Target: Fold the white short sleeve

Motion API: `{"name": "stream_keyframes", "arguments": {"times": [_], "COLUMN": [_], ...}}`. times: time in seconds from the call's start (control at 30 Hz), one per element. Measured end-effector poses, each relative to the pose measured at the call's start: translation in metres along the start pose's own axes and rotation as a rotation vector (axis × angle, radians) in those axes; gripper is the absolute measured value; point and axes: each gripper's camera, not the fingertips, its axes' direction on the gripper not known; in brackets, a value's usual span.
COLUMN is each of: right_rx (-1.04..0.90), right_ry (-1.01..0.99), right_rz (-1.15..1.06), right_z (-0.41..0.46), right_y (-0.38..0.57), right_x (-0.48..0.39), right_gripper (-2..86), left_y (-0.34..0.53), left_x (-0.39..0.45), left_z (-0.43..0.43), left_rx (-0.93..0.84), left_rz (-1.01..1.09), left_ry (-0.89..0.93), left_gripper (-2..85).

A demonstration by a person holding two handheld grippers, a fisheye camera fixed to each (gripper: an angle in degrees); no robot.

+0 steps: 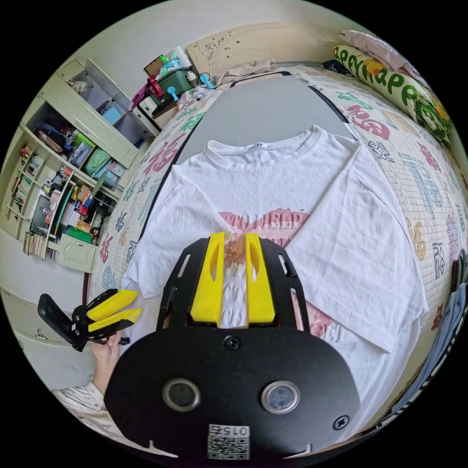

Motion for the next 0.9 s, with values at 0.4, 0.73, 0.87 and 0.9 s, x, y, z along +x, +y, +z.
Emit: {"name": "stream_keyframes", "arguments": {"times": [0.4,0.73,0.87,0.9], "right_rx": [-0.032,-0.027,-0.031,-0.033], "right_ry": [0.024,-0.002,0.033,0.044], "right_rz": [-0.045,-0.049,-0.093,-0.104], "right_z": [0.006,0.03,0.049,0.055], "right_y": [-0.059,-0.1,-0.12,-0.126], "right_x": [-0.039,-0.066,-0.092,-0.1], "right_gripper": [0.7,-0.1,-0.1,-0.1], "left_y": [-0.031,-0.044,-0.048,-0.048], "left_x": [-0.008,-0.002,-0.005,-0.008], "left_z": [0.005,0.0,0.009,0.01], "left_rx": [-0.066,-0.043,-0.064,-0.068], "left_rz": [-0.048,-0.011,-0.012,-0.018], "left_ry": [0.005,-0.083,-0.103,-0.103], "left_gripper": [0.3,5.6,5.9,5.3]}}
